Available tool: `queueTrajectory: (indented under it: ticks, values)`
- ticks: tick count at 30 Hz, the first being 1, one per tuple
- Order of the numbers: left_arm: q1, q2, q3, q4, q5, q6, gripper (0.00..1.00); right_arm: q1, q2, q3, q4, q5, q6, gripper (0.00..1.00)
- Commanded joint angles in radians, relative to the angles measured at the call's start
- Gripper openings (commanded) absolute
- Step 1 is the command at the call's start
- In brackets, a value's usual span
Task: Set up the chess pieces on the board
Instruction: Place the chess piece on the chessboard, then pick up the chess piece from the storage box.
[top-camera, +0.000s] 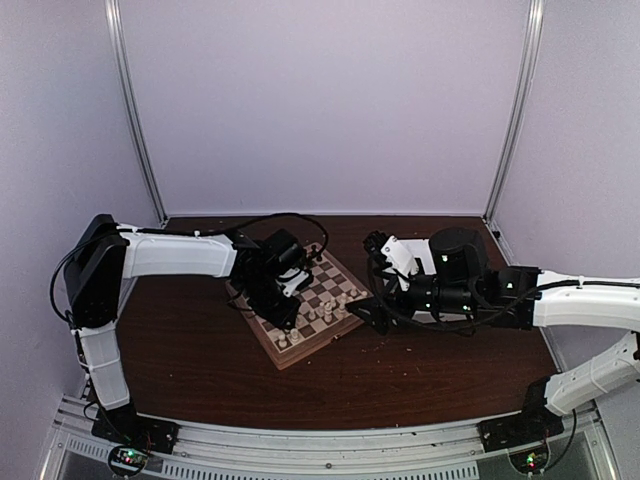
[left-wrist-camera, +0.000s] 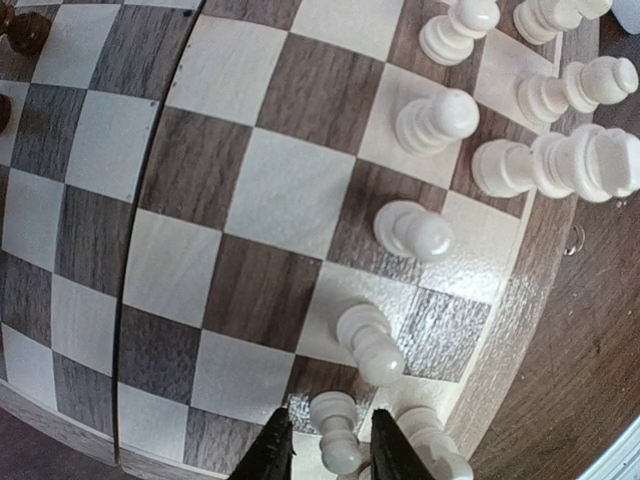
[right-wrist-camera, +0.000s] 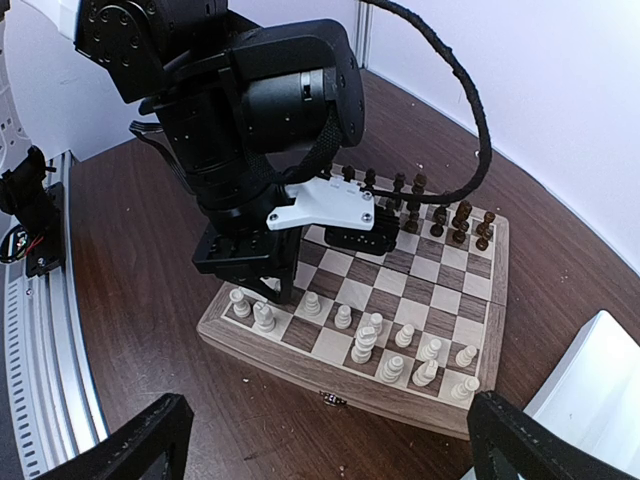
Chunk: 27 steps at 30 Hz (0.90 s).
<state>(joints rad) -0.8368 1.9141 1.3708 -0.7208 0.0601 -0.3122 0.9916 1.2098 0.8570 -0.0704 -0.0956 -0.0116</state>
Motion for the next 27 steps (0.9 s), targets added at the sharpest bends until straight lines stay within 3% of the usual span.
queueTrajectory:
  ticks: [1,10,12,16,23,27]
  values:
    - [0.007,-0.022,0.035,-0.003,-0.011,0.012,0.3,-0.004,-0.015,-0.013,0.009,0.017,0.004,1.0]
    - [0.007,-0.09,0.055,-0.038,-0.017,0.007,0.31,-0.01,-0.047,-0.024,0.022,0.098,0.053,1.0]
    - [0.007,-0.113,0.065,-0.053,-0.022,0.007,0.32,-0.018,-0.082,-0.042,0.036,0.194,0.082,1.0]
    - [-0.001,-0.19,0.074,-0.069,-0.041,0.005,0.32,-0.05,-0.141,-0.074,0.01,0.576,0.214,1.0]
    - [-0.013,-0.339,0.079,-0.058,-0.106,0.04,0.36,-0.284,-0.12,0.039,-0.283,0.437,0.257,1.0]
    - [-0.013,-0.42,0.031,0.041,-0.13,0.056,0.38,-0.445,-0.028,0.104,-0.406,0.377,0.284,1.0]
